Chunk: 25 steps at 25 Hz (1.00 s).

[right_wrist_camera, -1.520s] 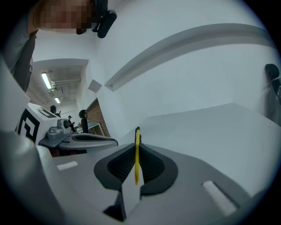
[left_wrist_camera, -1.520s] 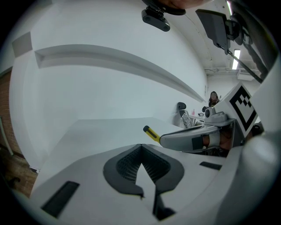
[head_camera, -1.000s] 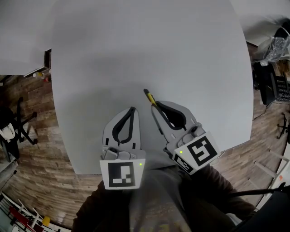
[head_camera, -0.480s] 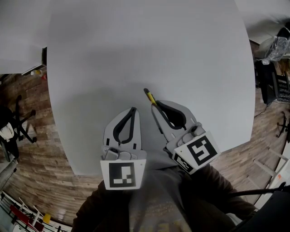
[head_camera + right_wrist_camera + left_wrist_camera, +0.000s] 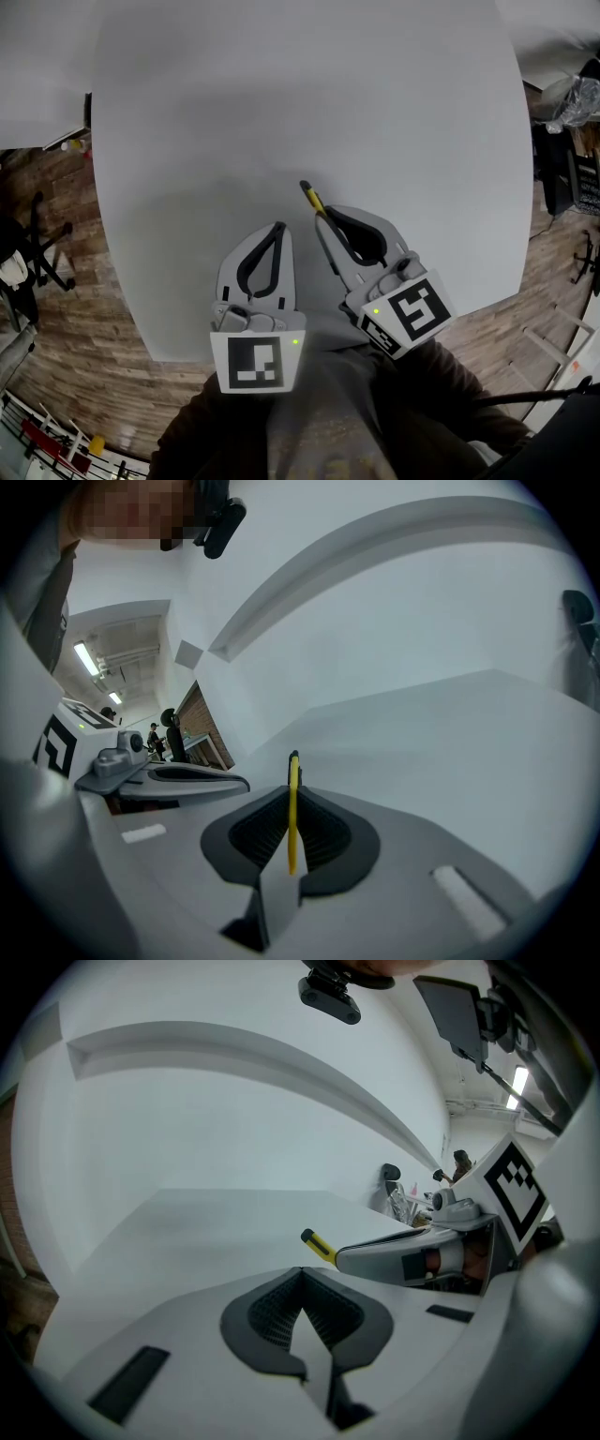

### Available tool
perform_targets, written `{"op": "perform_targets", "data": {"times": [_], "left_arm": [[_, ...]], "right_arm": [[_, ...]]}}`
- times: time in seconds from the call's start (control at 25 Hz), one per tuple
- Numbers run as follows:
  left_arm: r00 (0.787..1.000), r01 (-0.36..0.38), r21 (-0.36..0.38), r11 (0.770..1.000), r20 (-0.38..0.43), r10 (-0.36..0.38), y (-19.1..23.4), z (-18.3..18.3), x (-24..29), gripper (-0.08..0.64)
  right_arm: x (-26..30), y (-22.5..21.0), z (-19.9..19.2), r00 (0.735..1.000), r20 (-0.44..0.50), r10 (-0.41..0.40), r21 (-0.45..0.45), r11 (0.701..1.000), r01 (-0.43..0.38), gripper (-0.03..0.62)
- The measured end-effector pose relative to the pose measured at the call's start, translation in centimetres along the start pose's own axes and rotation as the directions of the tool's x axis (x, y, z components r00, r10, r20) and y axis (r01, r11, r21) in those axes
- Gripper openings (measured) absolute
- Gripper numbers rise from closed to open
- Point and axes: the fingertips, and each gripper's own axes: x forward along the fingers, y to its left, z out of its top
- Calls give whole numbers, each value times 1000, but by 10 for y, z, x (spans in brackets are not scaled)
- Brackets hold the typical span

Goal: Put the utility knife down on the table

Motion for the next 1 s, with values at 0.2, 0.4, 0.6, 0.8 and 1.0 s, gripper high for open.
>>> {"op": "perform_targets", "data": {"times": [0.2, 0.4, 0.6, 0.8, 1.0], "left_arm": [[1000, -6, -3, 1000, -11, 6, -2, -6, 1, 2], [1000, -3, -5, 1000, -14, 2, -6, -8, 5, 2], [1000, -7, -6, 1000, -28, 6, -1, -12, 9, 2], [999, -12, -14, 1000, -38, 11, 5, -15, 14, 2], [999, -10, -20, 1000, -49, 9, 10, -21, 16, 2]], "right_arm": [[-1, -2, -7, 1000, -10, 2, 8, 1000, -2, 26], [-3, -7, -10, 1000, -19, 2, 12, 1000, -2, 26], [2, -10, -14, 999, -34, 5, 18, 1000, -4, 26], [8, -13, -17, 999, -45, 6, 24, 1000, -5, 26], [13, -14, -23, 999, -53, 2, 33, 999, 0, 26]]}}
